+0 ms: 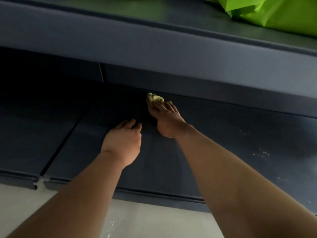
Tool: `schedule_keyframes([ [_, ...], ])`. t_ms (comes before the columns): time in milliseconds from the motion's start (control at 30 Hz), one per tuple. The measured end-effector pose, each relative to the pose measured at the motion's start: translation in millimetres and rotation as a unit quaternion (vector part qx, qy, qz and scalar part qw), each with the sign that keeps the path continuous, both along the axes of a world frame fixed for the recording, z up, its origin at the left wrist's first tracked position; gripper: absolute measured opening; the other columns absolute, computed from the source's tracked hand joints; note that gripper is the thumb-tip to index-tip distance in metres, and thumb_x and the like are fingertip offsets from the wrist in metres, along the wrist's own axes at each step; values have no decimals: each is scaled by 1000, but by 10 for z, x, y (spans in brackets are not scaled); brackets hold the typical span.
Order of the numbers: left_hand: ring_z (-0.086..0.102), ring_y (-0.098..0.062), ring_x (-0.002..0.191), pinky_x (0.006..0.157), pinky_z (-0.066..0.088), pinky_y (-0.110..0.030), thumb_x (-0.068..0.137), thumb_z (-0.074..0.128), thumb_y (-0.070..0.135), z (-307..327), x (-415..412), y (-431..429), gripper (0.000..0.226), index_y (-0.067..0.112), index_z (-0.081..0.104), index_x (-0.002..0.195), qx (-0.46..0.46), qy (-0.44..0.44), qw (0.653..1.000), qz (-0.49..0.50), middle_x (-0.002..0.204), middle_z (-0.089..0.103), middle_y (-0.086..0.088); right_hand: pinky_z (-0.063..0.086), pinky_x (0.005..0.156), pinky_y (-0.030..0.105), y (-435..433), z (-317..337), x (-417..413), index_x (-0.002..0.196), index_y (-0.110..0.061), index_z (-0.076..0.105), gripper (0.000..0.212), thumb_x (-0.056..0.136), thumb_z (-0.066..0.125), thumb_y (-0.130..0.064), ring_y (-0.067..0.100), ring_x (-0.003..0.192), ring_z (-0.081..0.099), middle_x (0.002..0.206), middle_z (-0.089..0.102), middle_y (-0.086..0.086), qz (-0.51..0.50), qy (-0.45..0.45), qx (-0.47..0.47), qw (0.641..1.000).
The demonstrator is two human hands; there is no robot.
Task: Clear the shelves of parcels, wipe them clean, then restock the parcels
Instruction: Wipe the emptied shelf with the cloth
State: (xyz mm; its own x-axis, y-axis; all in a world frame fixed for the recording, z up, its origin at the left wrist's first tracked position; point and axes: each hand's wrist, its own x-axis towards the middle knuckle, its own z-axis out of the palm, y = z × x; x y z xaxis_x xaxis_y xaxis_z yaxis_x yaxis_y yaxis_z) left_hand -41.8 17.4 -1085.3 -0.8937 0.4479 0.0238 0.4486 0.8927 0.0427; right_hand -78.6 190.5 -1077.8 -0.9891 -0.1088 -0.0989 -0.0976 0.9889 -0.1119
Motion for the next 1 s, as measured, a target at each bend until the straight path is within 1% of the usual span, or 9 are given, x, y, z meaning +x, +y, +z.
schedule_keyframes([
  [100, 30, -20, 140, 103, 38, -32, 103, 24, 34, 19, 1, 63, 46, 21, 32, 146, -36, 10, 999, 18, 152, 31, 0, 1, 121, 40, 86, 18, -117, 153, -36, 15, 76, 88, 43, -10, 31, 147, 6, 162, 7, -5, -7, 20, 2, 1000],
  [167, 35, -25, 137, 98, 43, -36, 102, 22, 40, 38, -21, 157, 51, 17, 31, 146, -74, 5, 997, 33, 151, 33, -5, 1, 121, 42, 220, 22, -152, 154, -37, 9, 80, 87, 41, -7, 30, 149, 0, 163, -1, -6, -45, 16, -19, 999],
  [300, 47, -36, 123, 85, 47, -39, 95, 15, 63, 63, -42, 396, 77, 6, 33, 143, -148, -4, 986, 76, 141, 42, -17, 3, 121, 43, 674, 6, -47, 154, -35, 10, 82, 86, 43, -5, 30, 149, -3, 163, -5, -7, -117, 20, -40, 992],
  [367, 46, -39, 123, 88, 47, -42, 92, 13, 67, 38, -21, 443, 84, 2, 30, 144, -160, 3, 983, 85, 144, 39, -21, 4, 121, 41, 938, 7, 70, 154, -35, 16, 80, 86, 46, -5, 32, 148, -2, 162, -2, -8, -170, 29, -60, 983],
  [500, 41, -42, 129, 92, 46, -44, 94, 12, 64, -8, -15, 480, 81, 4, 26, 147, -159, 14, 983, 91, 149, 32, -23, 6, 121, 42, 1393, 20, 354, 150, -36, 28, 75, 86, 53, -6, 37, 147, 4, 162, 6, -5, -282, 28, -88, 955],
  [733, 27, -49, 136, 105, 35, -52, 102, 16, 46, -1, 34, 556, 59, 16, 11, 152, -147, -23, 987, 63, 155, 18, -23, 0, 120, 44, 1533, 24, 861, 152, -34, 24, 73, 88, 49, -10, 38, 147, 2, 163, 4, 1, -374, 2, -55, 926],
  [800, 28, -46, 136, 106, 35, -51, 104, 24, 36, 32, 50, 582, 53, 16, 13, 152, -148, -22, 988, 34, 155, 18, -19, -5, 120, 44, 1368, 19, 905, 152, -34, 23, 73, 88, 49, -11, 36, 148, -1, 163, 3, -2, -363, -1, -45, 931],
  [900, 36, -33, 133, 107, 36, -43, 98, 38, 15, 101, 113, 678, 51, 11, 26, 148, -135, -6, 990, -29, 153, 27, -12, -6, 120, 43, 1119, -26, 997, 152, -37, 23, 76, 85, 49, -10, 34, 148, -4, 163, 2, -7, -299, 16, -34, 953],
  [1000, 44, -27, 126, 98, 40, -36, 98, 39, 20, 127, 317, 868, 40, 11, 40, 137, -80, -3, 995, -52, 145, 39, -11, -6, 121, 42, 1059, -84, 1102, 151, -41, 23, 72, 88, 47, -14, 31, 149, -5, 162, 3, -8, -217, 23, -58, 974],
])
